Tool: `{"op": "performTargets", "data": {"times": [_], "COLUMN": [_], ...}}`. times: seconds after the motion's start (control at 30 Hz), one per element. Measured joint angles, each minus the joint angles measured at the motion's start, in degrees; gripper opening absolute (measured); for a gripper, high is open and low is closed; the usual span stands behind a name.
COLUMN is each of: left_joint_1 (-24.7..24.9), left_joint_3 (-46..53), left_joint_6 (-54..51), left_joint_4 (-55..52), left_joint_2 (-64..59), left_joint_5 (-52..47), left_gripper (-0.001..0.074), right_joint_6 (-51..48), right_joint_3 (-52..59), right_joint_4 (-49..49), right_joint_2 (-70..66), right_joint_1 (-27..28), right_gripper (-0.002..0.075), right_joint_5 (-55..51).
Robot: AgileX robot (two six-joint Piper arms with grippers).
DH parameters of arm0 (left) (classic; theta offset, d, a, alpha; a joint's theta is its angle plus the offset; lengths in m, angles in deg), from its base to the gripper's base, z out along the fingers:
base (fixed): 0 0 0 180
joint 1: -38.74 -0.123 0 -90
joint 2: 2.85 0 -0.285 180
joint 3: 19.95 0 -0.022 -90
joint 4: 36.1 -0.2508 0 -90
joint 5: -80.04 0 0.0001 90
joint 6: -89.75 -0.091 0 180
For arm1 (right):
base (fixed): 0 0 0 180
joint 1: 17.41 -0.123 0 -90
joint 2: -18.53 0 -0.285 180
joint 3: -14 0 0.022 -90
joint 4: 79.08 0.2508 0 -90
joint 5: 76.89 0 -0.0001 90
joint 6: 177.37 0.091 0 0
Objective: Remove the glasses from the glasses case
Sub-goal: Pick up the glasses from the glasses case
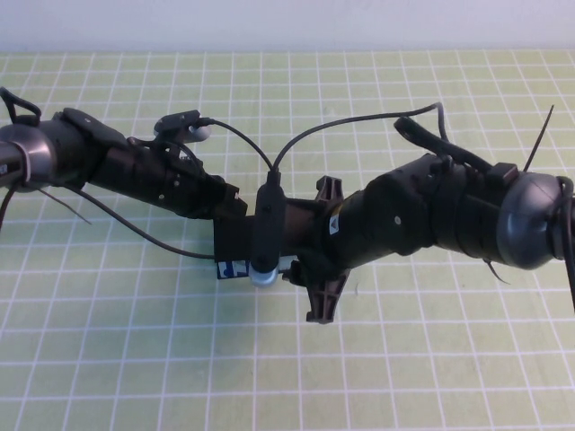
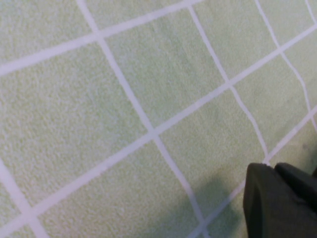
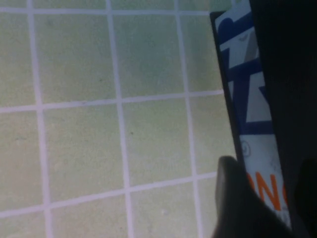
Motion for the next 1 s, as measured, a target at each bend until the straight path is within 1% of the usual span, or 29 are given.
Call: {"op": "performTargets", "data": {"times": [0.3,0.87,0.93,1.0], "left_joint_1": [0.0,0.0,0.0,0.0], "left_joint_3": [0.0,0.0,0.0,0.0], "left_joint_6": [0.0,0.0,0.0,0.0], "left_joint_4": [0.0,0.0,0.0,0.0], "left_joint_2": [0.0,0.0,0.0,0.0], "left_joint_5": [-0.22,-0.58,-0.58,-0.58], "left_gripper": [-0.0004,-0.0004,-0.0004,-0.0004], "right_joint_6": [-0.57,-0.71,-0.71,-0.71], "right_joint_3": [0.0,0.0,0.0,0.0], "right_joint_4": [-3.27,-7.35,-7.84,-8.21], "right_joint_2": [-2.32,-5.64,-5.65,-5.75], "right_joint_1": [0.0,0.0,0.0,0.0], "right_gripper": [0.0241,0.0239,0.0222,0.0189], "right_joint_5": [6.73,10.59,10.83,11.41]}}
